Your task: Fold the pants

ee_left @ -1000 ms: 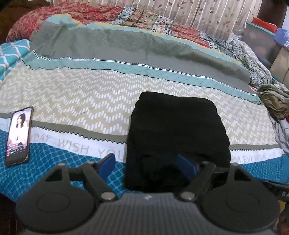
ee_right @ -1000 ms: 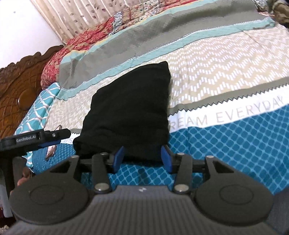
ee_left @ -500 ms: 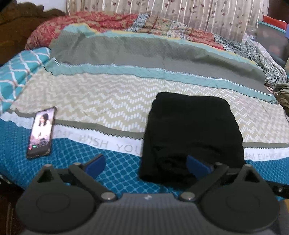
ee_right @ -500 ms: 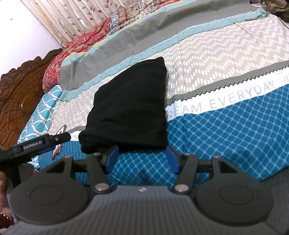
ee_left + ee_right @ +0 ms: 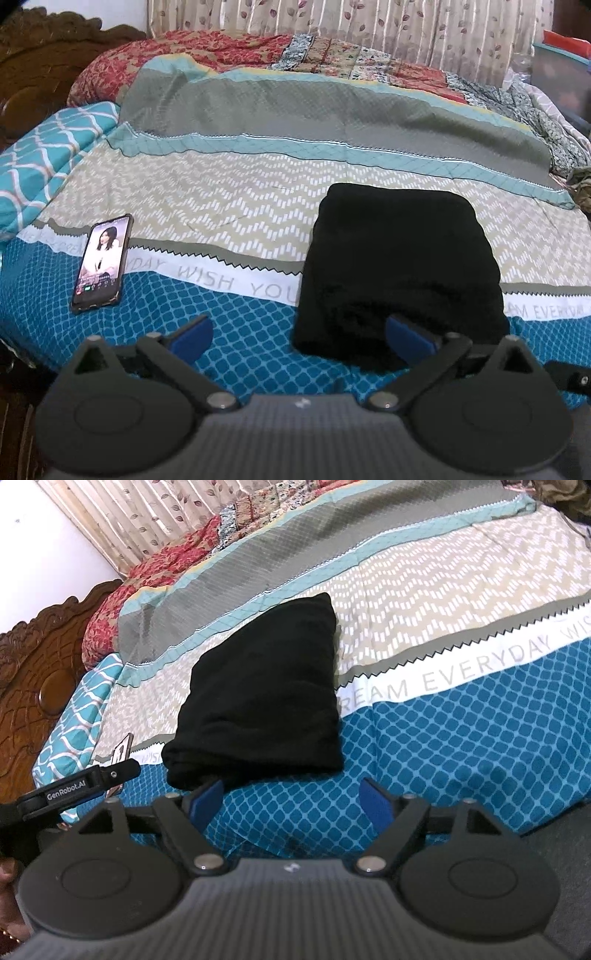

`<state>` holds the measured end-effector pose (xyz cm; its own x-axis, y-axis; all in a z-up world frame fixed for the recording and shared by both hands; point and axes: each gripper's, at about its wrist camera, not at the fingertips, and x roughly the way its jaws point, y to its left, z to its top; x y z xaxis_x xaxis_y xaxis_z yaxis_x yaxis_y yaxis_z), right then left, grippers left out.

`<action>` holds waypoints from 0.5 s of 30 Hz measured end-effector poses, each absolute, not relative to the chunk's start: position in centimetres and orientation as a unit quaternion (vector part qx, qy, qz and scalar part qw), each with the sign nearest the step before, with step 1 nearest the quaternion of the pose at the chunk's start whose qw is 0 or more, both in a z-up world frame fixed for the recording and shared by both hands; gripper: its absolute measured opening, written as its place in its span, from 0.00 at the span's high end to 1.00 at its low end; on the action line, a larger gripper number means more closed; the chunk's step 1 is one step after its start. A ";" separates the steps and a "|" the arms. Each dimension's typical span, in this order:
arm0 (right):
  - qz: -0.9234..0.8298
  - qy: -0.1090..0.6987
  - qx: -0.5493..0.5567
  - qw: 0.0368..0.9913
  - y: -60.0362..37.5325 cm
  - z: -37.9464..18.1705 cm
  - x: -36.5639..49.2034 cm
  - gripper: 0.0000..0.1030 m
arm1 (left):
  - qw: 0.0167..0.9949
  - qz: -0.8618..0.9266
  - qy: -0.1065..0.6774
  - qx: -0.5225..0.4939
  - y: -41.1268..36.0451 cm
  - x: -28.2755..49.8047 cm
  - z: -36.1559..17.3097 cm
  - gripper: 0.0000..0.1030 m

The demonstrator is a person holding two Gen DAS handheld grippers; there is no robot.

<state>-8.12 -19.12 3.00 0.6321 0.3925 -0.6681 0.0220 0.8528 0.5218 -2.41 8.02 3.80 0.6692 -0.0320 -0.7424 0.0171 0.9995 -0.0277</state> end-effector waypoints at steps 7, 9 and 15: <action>0.110 0.409 0.242 0.873 -18.6 3.2 -8.3 0.20 | 0.903 -0.013 0.430 -0.007 7.9 -2.5 3.3 0.00; 0.109 0.410 0.244 0.872 -18.4 3.1 -8.4 0.20 | 0.897 -0.022 0.441 -0.010 7.9 -2.4 3.1 0.00; 0.112 0.413 0.247 0.870 -18.2 3.0 -8.1 0.20 | 0.893 -0.025 0.449 0.006 7.6 -2.4 2.9 0.00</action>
<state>-8.14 -18.18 2.98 0.6341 0.3979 -0.6630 0.0095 0.8533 0.5213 -2.39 7.59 2.86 0.5956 -0.0394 -0.8023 0.0500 0.9987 -0.0119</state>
